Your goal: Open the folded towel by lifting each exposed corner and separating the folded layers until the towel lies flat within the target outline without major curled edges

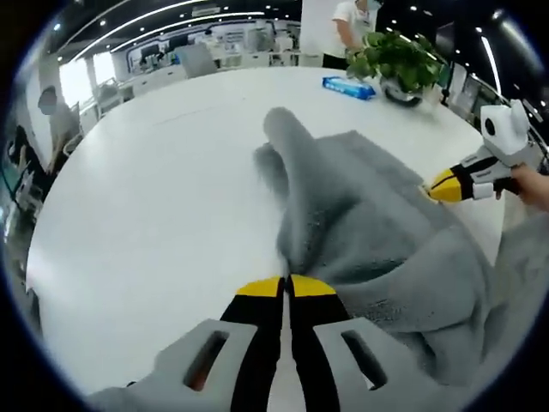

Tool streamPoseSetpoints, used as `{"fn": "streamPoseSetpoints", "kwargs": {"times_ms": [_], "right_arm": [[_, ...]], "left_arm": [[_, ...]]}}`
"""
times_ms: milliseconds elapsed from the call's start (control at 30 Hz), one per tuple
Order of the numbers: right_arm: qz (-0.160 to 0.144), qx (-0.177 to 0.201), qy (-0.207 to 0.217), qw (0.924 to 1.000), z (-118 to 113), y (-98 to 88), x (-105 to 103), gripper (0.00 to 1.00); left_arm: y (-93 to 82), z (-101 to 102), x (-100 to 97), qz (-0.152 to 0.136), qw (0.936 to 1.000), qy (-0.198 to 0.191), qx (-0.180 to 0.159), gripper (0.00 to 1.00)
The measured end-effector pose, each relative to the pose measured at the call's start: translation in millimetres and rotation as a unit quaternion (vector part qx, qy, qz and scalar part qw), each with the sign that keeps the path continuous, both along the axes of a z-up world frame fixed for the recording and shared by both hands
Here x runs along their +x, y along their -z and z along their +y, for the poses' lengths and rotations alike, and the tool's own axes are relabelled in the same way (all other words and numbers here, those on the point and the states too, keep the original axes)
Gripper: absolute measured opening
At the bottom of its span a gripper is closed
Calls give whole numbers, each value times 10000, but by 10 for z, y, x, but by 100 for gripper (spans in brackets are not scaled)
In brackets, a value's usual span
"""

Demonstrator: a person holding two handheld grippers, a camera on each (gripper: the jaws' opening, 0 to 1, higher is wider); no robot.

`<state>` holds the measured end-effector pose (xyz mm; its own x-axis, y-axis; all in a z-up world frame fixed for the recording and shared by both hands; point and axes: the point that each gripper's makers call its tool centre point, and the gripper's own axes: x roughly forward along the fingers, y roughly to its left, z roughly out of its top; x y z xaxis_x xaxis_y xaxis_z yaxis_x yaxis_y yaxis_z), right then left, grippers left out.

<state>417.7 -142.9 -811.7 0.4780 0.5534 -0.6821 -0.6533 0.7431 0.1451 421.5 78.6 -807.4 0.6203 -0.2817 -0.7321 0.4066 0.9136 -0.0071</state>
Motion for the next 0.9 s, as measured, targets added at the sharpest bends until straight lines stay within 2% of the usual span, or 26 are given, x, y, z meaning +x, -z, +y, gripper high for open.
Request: {"fn": "streamPoseSetpoints", "kwargs": {"times_ms": [133, 333, 500, 700, 800, 900], "right_arm": [[-12, -22, -8, 10000, -2, -1, -1, 0], [-68, -113, -21, 9999, -20, 3, 7, 0], [-127, -213, 4, 9997, -80, 4, 32, 0], [-178, -310, 84, 9993, -172, 9, 75, 0], [-227, -384, 125, 9989, -240, 8, 95, 0], [-211, -375, 228, 9988, -315, 10, 115, 0]], "left_arm": [[16, 13, -9, -1, 10000, 34, 64, 1], [32, 123, 13, -84, 9999, -110, 43, 1], [21, 229, 20, -148, 9989, 47, 434, 1], [29, 263, 26, -180, 9972, 229, 694, 1], [25, 297, 24, -267, 9928, 469, 1073, 1], [26, 304, 14, -263, 9916, 536, 1151, 1]]}}
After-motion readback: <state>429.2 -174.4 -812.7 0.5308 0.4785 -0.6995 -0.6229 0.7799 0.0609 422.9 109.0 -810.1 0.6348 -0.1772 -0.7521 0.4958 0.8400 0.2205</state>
